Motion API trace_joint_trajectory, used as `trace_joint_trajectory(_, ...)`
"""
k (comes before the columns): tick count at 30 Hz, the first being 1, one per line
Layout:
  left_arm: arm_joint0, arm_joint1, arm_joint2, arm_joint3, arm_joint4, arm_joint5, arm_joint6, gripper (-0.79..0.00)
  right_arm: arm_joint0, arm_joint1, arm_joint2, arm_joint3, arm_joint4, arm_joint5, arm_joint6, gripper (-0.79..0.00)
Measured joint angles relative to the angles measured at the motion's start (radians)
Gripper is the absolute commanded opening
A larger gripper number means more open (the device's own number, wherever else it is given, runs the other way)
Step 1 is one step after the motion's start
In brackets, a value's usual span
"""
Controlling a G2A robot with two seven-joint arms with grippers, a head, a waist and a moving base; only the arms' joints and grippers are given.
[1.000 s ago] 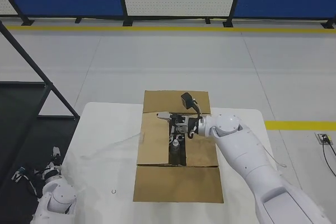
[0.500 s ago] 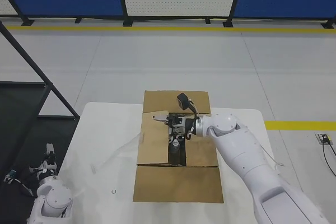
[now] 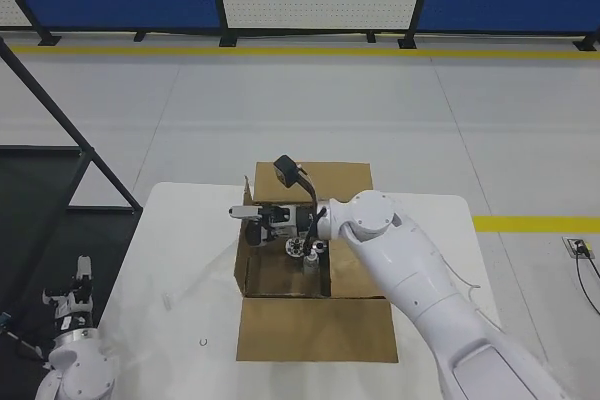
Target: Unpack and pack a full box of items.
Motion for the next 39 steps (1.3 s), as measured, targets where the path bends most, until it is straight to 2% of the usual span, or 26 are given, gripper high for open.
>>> trace_joint_trajectory(8, 0.039, -0.003, 0.007, -0.067, 0.003, -0.025, -0.012, 0.000, 0.003, -0.029, -0.026, 0.020, 0.003, -0.020, -0.018, 0.000)
trace_joint_trajectory(17, 0.152, 0.003, -0.010, -0.227, 0.049, -0.180, -0.037, 0.000, -0.008, -0.071, -0.064, 0.067, -0.032, -0.082, -0.142, 0.000)
trace_joint_trajectory(24, 0.216, 0.003, 0.000, -0.336, 0.037, -0.255, -0.095, 0.000, -0.002, -0.112, -0.097, 0.124, -0.058, -0.114, -0.207, 0.000)
trace_joint_trajectory(39, 0.203, -0.002, 0.127, -0.360, 0.178, -0.284, -0.129, 0.000, 0.018, -0.162, -0.100, 0.223, -0.050, -0.151, -0.191, 0.000)
